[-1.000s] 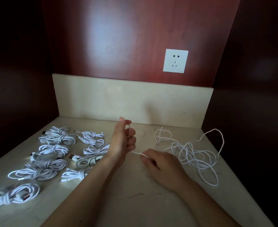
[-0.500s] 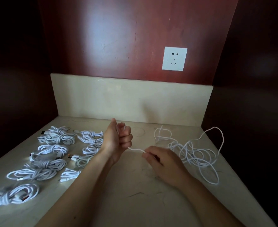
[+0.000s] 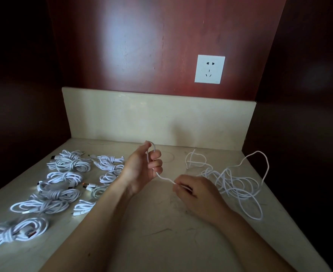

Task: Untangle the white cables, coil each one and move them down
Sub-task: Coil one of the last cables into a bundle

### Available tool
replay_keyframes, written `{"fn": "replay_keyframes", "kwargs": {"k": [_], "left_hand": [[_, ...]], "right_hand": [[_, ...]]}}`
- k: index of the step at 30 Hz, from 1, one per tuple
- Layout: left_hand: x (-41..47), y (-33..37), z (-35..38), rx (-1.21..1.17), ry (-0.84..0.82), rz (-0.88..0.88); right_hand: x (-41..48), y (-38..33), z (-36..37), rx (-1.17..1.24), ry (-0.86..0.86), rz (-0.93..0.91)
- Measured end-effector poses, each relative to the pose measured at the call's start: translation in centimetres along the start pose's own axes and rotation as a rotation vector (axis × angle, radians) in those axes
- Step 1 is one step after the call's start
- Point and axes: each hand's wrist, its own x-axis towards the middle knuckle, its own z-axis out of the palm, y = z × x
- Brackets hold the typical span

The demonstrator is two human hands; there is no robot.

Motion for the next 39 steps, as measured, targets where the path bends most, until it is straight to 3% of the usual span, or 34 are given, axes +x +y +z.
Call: {"fn": "replay_keyframes", "kwargs": {"k": [18,21,26,28,31,35,39], "left_hand": [[0.1,-0.1,-0.1,-0.02,-0.076,0.038],[0.2,-0.5,0.1,0.232,0.02,0.126],[0.5,-3.0,-0.1,0.99,0.161,0.302],[0.7,-3.7,-0.6,1.159,0.1,0.333],[0.1,-3.3,0.1,1.172,0.007,0.236],[-1.5,-2.9,2.1,1.168,-0.262,0.106],[-2.2,-3.0,2.7,1.021,-0.376,0.102]], "right_hand": [[-0.2,-0.4,-0.2,-0.018,-0.024,-0.011],[-0.2,-0.5,0.0,-0.051,-0.028,-0.056],[-0.2,-1.2,0.4,0.008,0.057,-0.167],[0.1,-1.4,0.1,0.151,0.181,-0.149],[0.3,-1.8,-0.6,0.358,0.36,-0.068],[0.6,-1.2,-0.9,0.496,0.38,0.029],[0.9,-0.2,-0.7,0.568,0.418,0.081]]}}
